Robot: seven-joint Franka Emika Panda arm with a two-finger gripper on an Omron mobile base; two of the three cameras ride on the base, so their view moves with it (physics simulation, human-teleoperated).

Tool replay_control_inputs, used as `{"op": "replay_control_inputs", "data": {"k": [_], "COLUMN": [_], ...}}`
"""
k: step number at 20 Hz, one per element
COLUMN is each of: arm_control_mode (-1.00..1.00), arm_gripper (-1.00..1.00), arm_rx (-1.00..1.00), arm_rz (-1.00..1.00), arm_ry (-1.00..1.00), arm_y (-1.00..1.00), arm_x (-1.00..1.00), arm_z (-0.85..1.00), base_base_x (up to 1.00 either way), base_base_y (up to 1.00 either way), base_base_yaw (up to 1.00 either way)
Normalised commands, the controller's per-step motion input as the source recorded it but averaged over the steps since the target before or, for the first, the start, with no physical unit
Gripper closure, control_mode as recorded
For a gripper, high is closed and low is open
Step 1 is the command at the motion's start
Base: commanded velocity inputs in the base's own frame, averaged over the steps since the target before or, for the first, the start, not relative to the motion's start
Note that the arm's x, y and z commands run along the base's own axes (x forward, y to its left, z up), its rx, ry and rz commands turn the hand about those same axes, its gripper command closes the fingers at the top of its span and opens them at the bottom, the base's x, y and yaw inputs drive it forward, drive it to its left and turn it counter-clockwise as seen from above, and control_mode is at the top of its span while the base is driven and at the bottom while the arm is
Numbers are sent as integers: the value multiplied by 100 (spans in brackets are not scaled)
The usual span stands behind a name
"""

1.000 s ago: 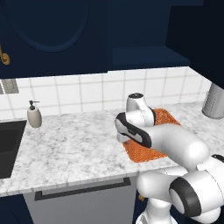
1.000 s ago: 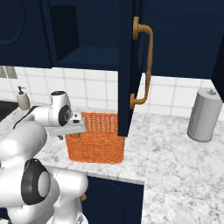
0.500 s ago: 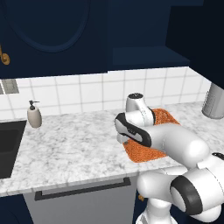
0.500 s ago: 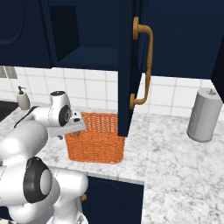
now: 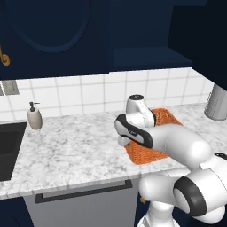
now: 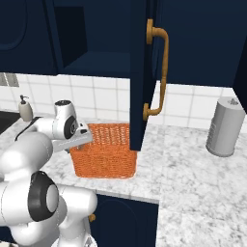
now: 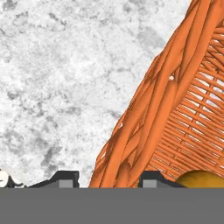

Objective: Open the cabinet, pick up the bread from the cabinet and place it in the basket. Then move the basket to the dining counter.

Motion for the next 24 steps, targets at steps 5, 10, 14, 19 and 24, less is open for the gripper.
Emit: {"op": "replay_control_inputs", "data": {"k": [5,10,14,19,24], "arm_control_mode": [-100,-100,-100,-100,-100], "arm_gripper": [100,100,100,100,100], "arm_rx": [0,0,0,1,-7], "arm_rz": [1,0,0,0,4], "arm_ry": [5,1,-16,-20,-1], "arm_y": [13,6,2,3,0], "arm_x": [-5,-6,-18,-28,-23], "arm_z": [-11,25,82,78,48], "base_base_x": [0,0,0,0,0], "base_base_y": [0,0,0,0,0], "base_base_yaw": [0,0,0,0,0]}}
